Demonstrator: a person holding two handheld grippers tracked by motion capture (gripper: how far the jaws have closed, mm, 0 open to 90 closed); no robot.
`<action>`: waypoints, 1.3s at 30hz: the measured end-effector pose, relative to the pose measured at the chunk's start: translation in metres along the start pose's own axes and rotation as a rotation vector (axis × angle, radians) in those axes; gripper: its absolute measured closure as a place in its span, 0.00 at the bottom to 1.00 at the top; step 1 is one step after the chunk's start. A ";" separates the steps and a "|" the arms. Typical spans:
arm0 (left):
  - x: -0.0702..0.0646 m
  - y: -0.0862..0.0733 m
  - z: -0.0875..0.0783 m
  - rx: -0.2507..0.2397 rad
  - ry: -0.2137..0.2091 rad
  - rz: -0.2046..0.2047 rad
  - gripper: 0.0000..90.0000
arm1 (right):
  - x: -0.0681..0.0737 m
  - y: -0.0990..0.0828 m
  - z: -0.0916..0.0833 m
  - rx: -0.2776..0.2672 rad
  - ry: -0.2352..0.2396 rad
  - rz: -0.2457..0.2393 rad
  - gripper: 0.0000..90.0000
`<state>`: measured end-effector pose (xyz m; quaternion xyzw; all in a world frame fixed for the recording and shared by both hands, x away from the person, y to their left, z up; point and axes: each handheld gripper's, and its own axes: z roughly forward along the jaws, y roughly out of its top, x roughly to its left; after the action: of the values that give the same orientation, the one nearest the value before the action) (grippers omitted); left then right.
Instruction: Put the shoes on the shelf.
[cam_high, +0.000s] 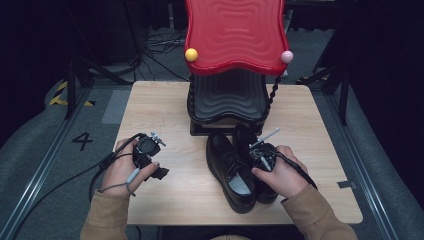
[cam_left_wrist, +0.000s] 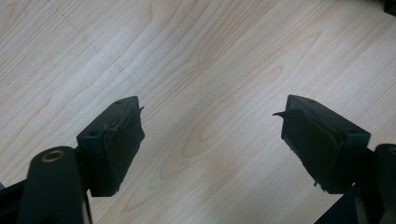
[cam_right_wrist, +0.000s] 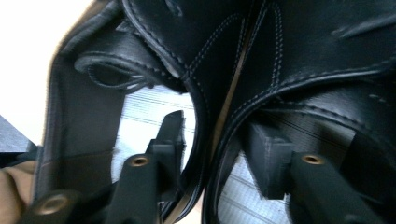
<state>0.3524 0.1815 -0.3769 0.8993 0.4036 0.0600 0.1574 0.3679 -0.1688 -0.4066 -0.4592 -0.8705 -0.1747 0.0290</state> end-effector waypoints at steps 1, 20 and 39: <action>0.000 0.000 0.000 -0.006 0.000 -0.006 0.23 | 0.002 0.000 0.002 0.000 -0.004 0.006 0.71; -0.003 0.004 0.001 0.002 0.002 0.010 0.23 | 0.011 0.013 0.017 0.089 -0.129 0.052 0.85; 0.000 0.002 -0.002 -0.016 0.010 -0.006 0.23 | 0.003 0.017 0.017 0.127 -0.087 0.083 0.91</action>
<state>0.3531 0.1811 -0.3740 0.8965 0.4067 0.0673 0.1626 0.3821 -0.1518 -0.4166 -0.4992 -0.8605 -0.0976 0.0277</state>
